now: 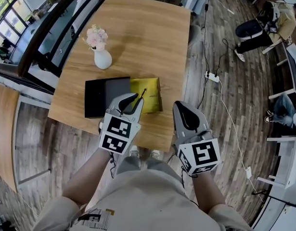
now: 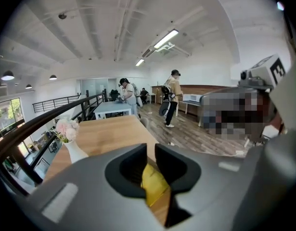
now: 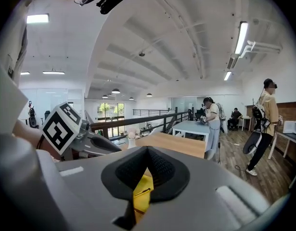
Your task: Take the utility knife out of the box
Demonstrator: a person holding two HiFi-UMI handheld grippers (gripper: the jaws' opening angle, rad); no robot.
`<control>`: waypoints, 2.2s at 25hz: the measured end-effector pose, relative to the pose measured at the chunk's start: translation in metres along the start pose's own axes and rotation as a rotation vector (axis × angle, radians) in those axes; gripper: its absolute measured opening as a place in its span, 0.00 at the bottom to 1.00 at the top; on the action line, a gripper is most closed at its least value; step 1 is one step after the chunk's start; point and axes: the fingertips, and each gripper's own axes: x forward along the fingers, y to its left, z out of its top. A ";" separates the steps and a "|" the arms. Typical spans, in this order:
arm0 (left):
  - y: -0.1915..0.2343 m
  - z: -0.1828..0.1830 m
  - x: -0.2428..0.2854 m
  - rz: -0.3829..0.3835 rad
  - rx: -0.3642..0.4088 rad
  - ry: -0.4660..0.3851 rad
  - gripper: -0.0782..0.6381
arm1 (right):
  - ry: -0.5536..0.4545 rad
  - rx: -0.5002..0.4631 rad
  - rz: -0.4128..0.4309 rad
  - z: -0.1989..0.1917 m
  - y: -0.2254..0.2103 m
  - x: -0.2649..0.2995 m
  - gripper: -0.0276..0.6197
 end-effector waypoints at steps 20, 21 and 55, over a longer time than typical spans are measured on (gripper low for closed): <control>0.013 -0.139 0.174 -0.016 -0.209 0.444 0.37 | 0.079 0.066 -0.041 -0.063 -0.065 0.052 0.05; 0.012 -0.145 0.180 -0.010 -0.227 0.462 0.38 | 0.083 0.071 -0.044 -0.066 -0.070 0.053 0.05; 0.024 -0.207 0.243 0.198 -0.066 0.759 0.15 | 0.114 0.172 -0.089 -0.116 -0.128 0.033 0.05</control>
